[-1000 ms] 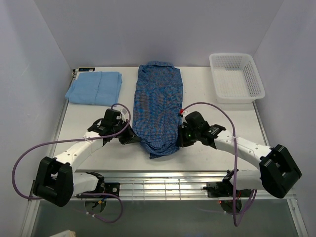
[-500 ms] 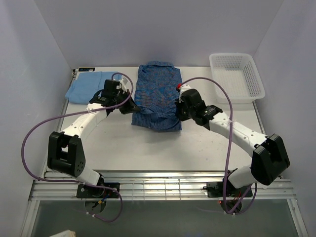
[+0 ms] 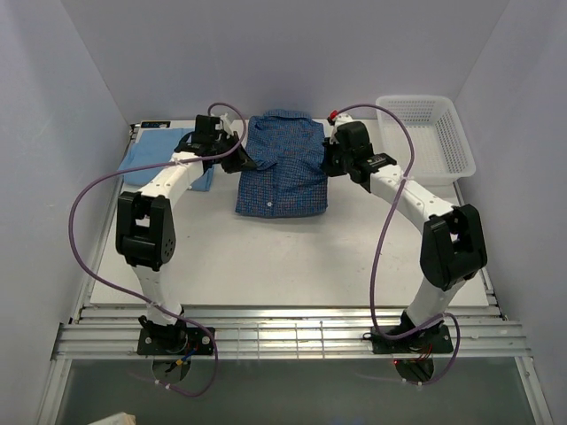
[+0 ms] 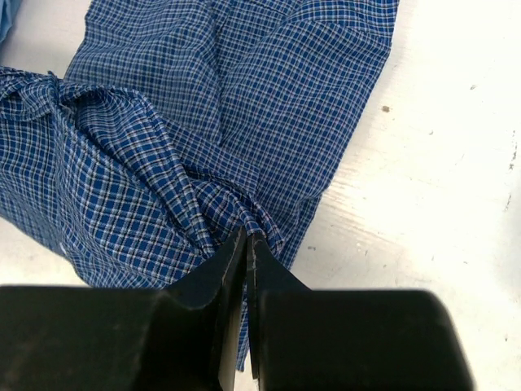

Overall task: Fold and stack the long sleeve shirts
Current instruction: Fold the shirt

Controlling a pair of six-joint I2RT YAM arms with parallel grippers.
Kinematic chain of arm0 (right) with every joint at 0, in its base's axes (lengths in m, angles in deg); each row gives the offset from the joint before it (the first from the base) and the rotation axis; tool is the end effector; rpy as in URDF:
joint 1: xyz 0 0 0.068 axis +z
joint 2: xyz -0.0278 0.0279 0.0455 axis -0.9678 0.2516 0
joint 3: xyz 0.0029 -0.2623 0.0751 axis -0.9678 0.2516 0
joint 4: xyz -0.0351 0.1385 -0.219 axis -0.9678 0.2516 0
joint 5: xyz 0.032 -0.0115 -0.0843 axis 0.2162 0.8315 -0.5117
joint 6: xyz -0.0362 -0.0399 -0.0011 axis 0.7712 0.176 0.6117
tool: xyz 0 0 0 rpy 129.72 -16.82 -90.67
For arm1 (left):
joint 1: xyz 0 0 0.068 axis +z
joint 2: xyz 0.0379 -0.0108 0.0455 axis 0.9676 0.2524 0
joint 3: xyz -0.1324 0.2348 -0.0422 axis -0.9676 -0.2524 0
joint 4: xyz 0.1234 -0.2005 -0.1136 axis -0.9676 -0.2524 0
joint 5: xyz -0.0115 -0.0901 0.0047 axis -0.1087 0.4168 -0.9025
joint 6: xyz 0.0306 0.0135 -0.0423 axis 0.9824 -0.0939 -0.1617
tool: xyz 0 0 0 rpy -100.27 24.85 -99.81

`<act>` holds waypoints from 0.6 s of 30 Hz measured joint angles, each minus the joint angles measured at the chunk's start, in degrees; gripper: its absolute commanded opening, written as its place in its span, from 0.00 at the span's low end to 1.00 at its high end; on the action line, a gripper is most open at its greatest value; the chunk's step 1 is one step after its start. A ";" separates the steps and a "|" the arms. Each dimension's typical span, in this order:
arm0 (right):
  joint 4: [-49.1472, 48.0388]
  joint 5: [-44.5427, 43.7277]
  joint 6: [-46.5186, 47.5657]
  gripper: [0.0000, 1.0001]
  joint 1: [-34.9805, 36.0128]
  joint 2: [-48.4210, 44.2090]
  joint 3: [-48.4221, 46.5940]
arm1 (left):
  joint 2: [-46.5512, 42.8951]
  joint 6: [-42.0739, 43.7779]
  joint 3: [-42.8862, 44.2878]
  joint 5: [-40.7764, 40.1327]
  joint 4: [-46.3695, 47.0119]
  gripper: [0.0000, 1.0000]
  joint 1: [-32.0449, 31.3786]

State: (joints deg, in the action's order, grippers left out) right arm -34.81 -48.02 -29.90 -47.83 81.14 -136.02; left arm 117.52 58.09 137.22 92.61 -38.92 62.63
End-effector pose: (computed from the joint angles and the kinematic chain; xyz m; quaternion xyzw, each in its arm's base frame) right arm 0.3556 0.1836 0.2951 -0.1107 0.8634 0.1382 0.4724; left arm 0.4151 -0.1092 0.2582 -0.0585 0.9036 -0.3219 0.2767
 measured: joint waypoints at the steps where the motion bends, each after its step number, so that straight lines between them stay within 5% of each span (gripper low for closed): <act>1: -0.28 0.57 0.07 0.08 -0.55 1.05 -0.61 | 1.25 0.17 0.79 0.17 0.44 0.00 0.04; 18: -1.36 6.64 2.51 0.08 -5.64 19.56 -13.57 | 17.94 1.40 10.71 3.72 7.85 0.00 2.16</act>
State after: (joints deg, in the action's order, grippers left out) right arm -36.16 -41.38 -27.39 -53.47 100.70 -149.60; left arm 135.46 59.49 147.93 96.33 -31.07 64.79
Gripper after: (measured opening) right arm 0.078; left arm 0.021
